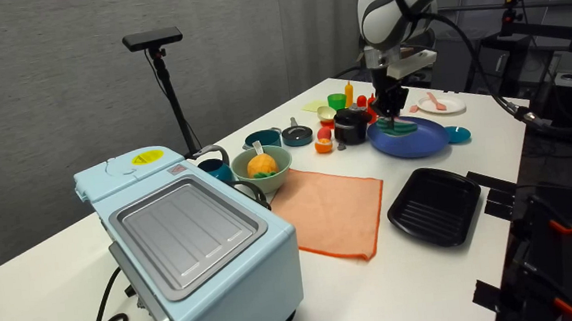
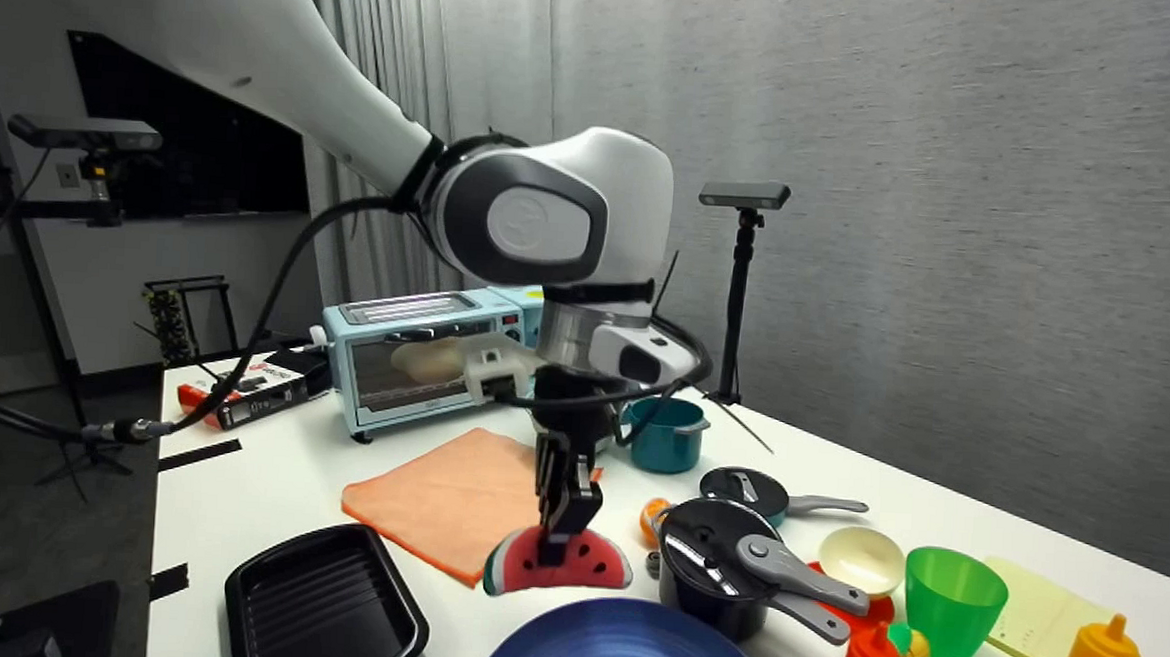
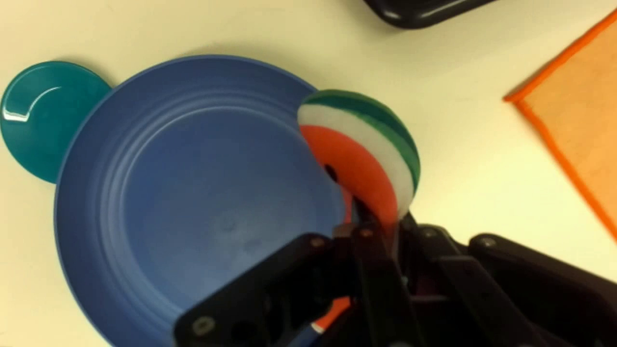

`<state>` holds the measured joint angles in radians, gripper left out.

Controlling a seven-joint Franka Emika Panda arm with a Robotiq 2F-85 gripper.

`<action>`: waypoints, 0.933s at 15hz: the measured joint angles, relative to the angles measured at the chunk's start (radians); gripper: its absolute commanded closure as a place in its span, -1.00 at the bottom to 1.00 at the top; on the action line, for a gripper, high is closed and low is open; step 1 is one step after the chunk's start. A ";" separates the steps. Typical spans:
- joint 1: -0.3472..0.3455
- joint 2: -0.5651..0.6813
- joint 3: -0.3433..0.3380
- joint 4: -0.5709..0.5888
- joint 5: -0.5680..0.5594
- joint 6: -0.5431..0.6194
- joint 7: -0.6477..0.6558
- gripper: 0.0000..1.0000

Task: Put the orange and pineapple plushies on the black plate

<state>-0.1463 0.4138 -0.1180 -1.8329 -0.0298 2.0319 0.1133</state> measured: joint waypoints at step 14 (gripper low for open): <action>0.062 -0.173 0.141 -0.150 0.036 -0.273 -0.433 0.94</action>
<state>-0.0842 0.2413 0.0226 -1.9829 0.0063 1.7593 -0.3193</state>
